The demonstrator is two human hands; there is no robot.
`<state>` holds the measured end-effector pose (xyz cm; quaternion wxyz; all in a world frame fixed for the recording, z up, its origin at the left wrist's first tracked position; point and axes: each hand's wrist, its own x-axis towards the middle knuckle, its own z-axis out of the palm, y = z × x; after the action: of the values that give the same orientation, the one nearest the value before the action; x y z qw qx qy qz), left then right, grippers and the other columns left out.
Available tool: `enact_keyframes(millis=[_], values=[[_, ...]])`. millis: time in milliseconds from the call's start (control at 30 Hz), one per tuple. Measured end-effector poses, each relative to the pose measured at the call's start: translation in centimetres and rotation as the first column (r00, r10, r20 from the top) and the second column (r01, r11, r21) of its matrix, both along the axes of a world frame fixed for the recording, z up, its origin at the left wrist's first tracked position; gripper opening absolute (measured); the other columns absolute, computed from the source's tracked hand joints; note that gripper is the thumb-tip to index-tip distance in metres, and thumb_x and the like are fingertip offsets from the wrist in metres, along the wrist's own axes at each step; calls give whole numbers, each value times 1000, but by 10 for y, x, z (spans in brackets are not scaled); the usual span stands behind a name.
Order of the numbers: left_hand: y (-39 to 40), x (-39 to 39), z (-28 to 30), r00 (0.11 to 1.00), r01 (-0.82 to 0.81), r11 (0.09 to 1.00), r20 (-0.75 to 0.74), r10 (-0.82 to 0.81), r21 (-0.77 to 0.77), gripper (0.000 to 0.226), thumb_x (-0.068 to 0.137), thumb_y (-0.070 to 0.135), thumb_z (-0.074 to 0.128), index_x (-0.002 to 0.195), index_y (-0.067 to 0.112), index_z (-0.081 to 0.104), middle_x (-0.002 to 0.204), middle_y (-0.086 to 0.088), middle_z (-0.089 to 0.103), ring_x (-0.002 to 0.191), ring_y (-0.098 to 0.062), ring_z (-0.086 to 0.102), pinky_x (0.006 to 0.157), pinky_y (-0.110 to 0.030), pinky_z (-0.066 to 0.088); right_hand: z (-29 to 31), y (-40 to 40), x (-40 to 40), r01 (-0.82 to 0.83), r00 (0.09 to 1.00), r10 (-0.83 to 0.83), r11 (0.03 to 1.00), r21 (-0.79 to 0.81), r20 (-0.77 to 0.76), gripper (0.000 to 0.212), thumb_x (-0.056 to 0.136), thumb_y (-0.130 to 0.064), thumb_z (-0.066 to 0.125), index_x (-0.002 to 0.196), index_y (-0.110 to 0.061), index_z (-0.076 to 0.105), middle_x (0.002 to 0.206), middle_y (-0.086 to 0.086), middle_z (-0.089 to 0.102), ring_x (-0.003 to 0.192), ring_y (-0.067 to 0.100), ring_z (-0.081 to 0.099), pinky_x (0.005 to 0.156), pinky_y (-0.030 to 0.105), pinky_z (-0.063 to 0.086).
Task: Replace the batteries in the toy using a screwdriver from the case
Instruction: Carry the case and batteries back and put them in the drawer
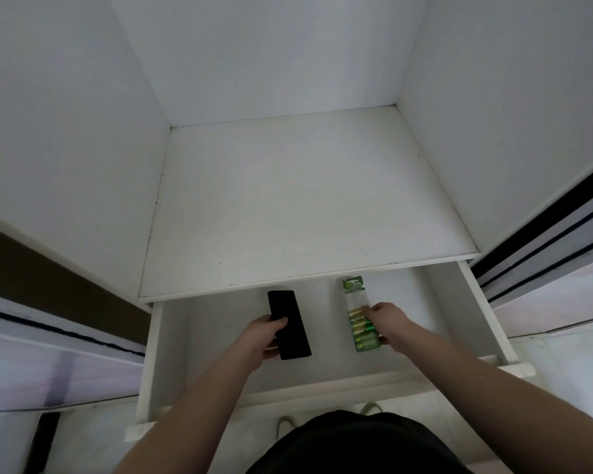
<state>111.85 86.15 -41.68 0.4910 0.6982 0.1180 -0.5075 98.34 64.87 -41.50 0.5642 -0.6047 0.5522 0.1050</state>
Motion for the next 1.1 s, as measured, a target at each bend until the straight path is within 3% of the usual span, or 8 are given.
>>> enact_keyframes(millis=[67, 200, 333, 433, 567, 700, 900, 1100], values=[[-4, 5, -10, 1000, 27, 1000, -13, -26, 14, 26, 95, 25, 61, 120, 17, 58, 106, -2, 67, 91, -18, 63, 69, -28, 50, -12, -5, 1, -55, 997, 52, 997, -55, -55, 28, 98, -30, 51, 90, -5, 59, 89, 14, 61, 78, 28, 60, 68, 35, 51], [-12, 9, -33, 999, 37, 997, 14, -38, 71, 28, 95, 24, 61, 121, 16, 55, 110, -3, 65, 93, -18, 61, 70, -27, 51, -27, -9, 1, -178, 980, 163, 975, -135, -111, 33, 99, -32, 47, 97, -2, 62, 82, 10, 57, 73, 23, 54, 62, 29, 44], [-14, 7, -55, 910, 157, 952, 337, -243, 261, 43, 96, 27, 58, 133, 5, 51, 123, -12, 62, 103, -26, 62, 79, -26, 50, -37, -8, -4, -297, 952, 268, 926, -232, -151, 32, 99, -35, 47, 106, -7, 61, 97, 9, 62, 84, 20, 53, 70, 25, 40], [-16, 3, -59, 884, 106, 951, 411, -224, 290, 46, 93, 25, 63, 131, 4, 47, 123, -15, 60, 104, -29, 61, 79, -27, 48, -44, -10, -8, -300, 950, 268, 925, -232, -160, 35, 98, -34, 49, 113, -6, 62, 109, 13, 65, 93, 25, 59, 75, 29, 46], [-20, 3, -64, 857, 103, 931, 443, -262, 352, 43, 93, 27, 63, 126, 2, 49, 118, -17, 63, 103, -31, 62, 75, -26, 45, -46, -14, -6, -369, 923, 320, 894, -254, -213, 34, 98, -37, 47, 99, -9, 67, 98, 12, 68, 98, 28, 63, 70, 24, 38], [-20, 4, -66, 841, 79, 918, 469, -271, 388, 41, 94, 26, 61, 125, 0, 53, 120, -19, 64, 107, -32, 62, 81, -28, 46, -47, -15, 5, -376, 921, 318, 876, -301, -225, 39, 98, -37, 47, 107, -6, 68, 106, 13, 69, 98, 27, 63, 70, 22, 37], [-19, 12, -68, 813, 128, 893, 470, -344, 432, 38, 96, 25, 58, 125, 1, 54, 121, -18, 63, 107, -31, 61, 75, -25, 43, -51, -16, 13, -397, 910, 329, 865, -306, -251, 32, 97, -35, 48, 88, -8, 62, 93, 13, 66, 95, 29, 63, 68, 25, 36], [-20, 14, -72, 800, 152, 883, 469, -374, 444, 41, 95, 26, 58, 128, 2, 52, 125, -17, 60, 108, -30, 60, 79, -26, 45, -50, -13, 14, -422, 896, 331, 843, -333, -297, 28, 97, -30, 50, 105, -6, 61, 107, 11, 66, 100, 26, 61, 73, 25, 41]])
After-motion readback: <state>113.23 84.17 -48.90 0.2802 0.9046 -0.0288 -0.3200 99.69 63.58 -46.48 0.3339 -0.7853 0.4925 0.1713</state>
